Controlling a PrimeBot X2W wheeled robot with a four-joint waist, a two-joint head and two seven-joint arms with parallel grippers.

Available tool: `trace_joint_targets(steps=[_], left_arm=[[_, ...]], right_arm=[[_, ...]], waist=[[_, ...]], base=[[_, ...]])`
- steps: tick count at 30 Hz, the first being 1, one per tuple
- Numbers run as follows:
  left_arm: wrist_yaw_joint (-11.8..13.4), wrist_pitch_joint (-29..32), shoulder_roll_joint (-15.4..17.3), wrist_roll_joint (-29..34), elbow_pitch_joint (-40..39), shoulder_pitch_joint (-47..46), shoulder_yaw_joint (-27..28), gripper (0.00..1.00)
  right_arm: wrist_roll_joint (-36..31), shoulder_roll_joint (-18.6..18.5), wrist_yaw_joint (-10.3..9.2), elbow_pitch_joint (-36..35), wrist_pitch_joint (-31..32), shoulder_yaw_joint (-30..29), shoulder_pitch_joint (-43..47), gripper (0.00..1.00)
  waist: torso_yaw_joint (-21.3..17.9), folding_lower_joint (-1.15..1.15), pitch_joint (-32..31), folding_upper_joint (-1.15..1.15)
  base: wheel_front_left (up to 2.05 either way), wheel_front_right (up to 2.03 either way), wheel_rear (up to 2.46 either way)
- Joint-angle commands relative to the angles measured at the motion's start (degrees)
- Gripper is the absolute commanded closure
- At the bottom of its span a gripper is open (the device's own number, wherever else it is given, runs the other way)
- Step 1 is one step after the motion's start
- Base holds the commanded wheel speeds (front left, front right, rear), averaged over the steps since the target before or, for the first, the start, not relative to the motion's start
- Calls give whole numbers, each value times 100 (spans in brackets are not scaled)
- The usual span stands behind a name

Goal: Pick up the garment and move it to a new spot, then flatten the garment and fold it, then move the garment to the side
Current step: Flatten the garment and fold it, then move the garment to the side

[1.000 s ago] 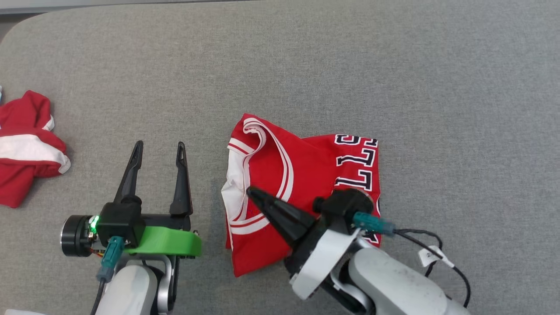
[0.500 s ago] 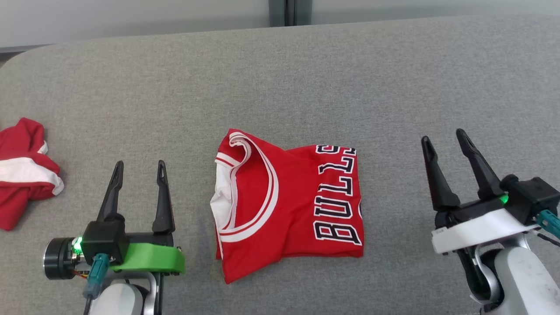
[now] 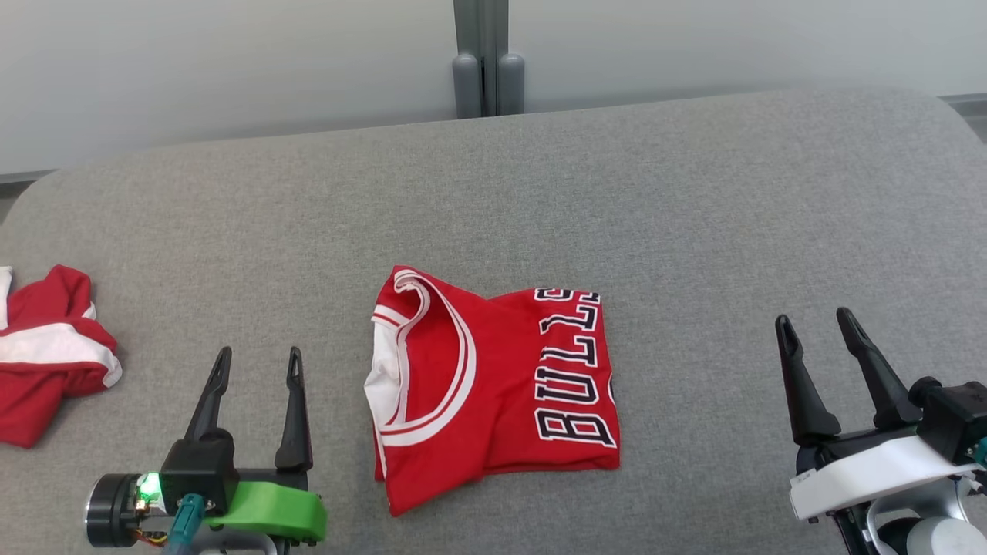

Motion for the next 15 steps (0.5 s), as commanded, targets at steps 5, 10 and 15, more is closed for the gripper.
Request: trace_joint_targets(steps=[5, 10, 15], left_arm=[[65, 47, 63, -39, -40, 234, -4, 0], [100, 49, 65, -78, -31, 270, 10, 0], [118, 39, 67, -115, -11, 260, 19, 0]], right_arm=[[-62, 24, 0, -182, 130, -55, 285, 0], [-87, 10, 0, -261, 189, -87, 347, 0], [-103, 26, 0, -305, 238, -126, 390, 0]], waist=[[-3, 0, -235, 0], [7, 0, -256, 0], [12, 0, -250, 0]], base=[[0, 0, 0], [0, 0, 0], [0, 0, 0]])
